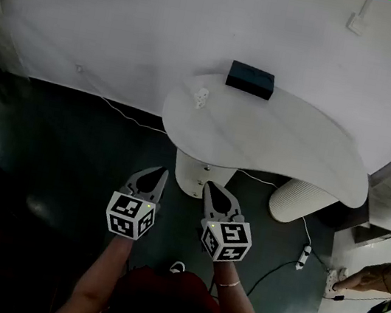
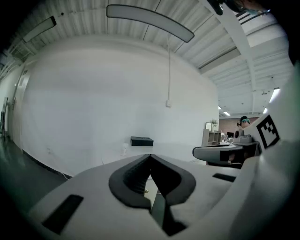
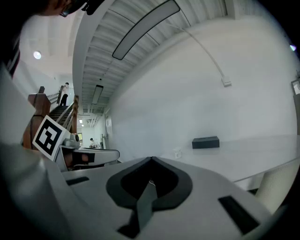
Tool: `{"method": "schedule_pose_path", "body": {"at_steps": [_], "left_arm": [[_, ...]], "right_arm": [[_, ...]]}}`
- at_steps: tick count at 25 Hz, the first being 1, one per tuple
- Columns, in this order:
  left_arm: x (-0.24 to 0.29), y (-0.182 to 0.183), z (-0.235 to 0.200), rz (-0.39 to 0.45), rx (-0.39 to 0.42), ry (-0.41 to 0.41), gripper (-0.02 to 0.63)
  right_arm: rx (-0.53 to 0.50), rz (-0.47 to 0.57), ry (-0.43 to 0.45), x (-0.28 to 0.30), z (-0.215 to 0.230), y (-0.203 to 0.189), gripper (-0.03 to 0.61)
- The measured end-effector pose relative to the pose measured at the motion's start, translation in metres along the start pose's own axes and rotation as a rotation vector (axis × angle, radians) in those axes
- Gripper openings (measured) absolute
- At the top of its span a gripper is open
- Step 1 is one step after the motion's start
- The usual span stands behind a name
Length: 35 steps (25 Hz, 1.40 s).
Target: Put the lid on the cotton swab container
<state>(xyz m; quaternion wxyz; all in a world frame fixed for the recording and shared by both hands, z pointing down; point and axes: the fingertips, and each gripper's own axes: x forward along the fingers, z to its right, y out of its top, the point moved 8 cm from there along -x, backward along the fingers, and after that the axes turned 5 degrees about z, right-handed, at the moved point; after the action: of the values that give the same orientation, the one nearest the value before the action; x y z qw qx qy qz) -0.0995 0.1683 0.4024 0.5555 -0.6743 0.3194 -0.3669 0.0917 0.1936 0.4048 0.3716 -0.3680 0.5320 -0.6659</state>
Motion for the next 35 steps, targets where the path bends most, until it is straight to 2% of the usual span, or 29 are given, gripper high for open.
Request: {"method": "schedule_pose_path", "body": {"at_steps": [6,10,25,35], "left_arm": [[0.014,-0.002,0.004,0.008,-0.003,-0.004,0.025],[0.016,-0.007,0.007,0.003,-0.002,0.005,0.025],[0.043,0.001,0.017,0.022,0.008,0.009,0.026],[0.070,-0.003,-0.008,-0.010,-0.006,0.018,0.028]], "right_arm": [[-0.010,0.011,0.007,0.005,0.012,0.000,0.015],[0.020,0.005,0.019,0.003,0.018,-0.004,0.015],[0.012,0.006,-0.032,-0.005,0.054,0.005,0.017],[0.027,-0.011,-0.031,0.021,0.066,0.008,0.017]]}}
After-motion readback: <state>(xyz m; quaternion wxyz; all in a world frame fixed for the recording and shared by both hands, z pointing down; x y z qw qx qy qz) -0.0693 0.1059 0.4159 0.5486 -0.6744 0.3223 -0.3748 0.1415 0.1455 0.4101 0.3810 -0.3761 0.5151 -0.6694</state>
